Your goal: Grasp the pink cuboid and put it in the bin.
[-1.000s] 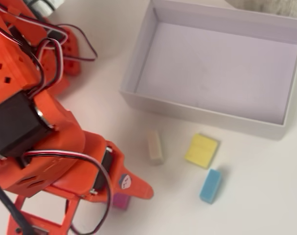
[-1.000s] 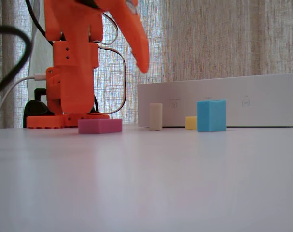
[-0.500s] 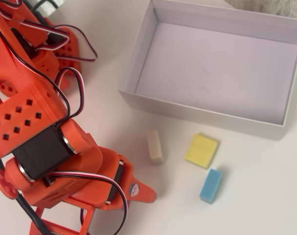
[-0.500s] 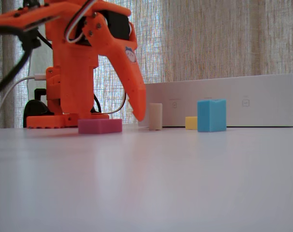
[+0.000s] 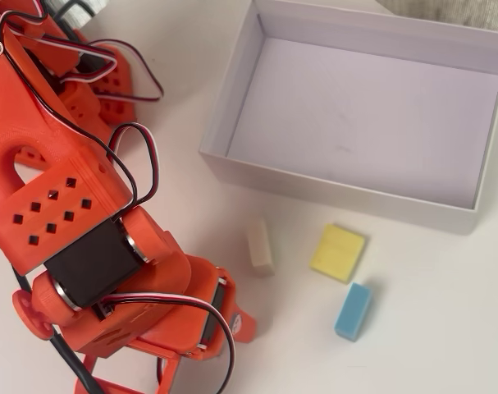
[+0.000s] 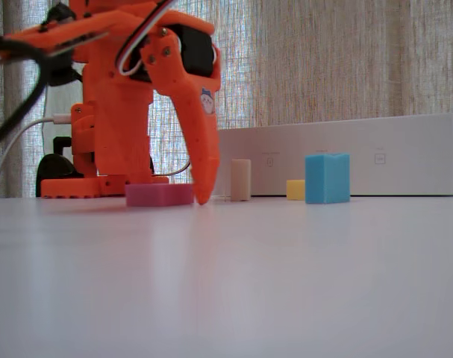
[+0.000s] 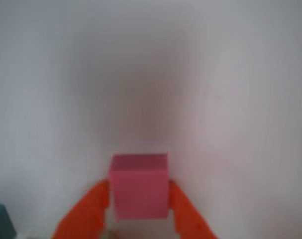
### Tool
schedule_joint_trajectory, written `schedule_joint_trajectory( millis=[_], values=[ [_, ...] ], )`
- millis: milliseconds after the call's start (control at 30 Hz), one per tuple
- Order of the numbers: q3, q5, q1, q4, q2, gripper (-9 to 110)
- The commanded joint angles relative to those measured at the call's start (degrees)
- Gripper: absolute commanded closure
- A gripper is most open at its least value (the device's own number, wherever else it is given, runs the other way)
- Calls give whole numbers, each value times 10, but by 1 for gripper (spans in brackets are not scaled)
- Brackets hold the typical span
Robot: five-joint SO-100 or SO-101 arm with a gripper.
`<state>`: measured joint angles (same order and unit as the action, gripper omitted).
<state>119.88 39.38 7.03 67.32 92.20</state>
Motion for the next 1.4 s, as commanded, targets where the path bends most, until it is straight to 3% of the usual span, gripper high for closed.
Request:
schedule_joint_trajectory(
  millis=[0, 200, 467, 633, 833, 1067, 1300, 1367],
  values=[
    [0, 1, 7, -5, 1, 110],
    [-3, -2, 10, 0, 34, 110],
    [-158, -18, -48, 171, 160, 110],
    [-258, -25, -138, 224, 222, 110],
    [-252, -52, -297, 211, 293, 110],
    [-63, -62, -435, 116, 367, 110],
    [159, -57, -475, -4, 461, 109],
    [207, -57, -472, -30, 490, 97]
  ],
)
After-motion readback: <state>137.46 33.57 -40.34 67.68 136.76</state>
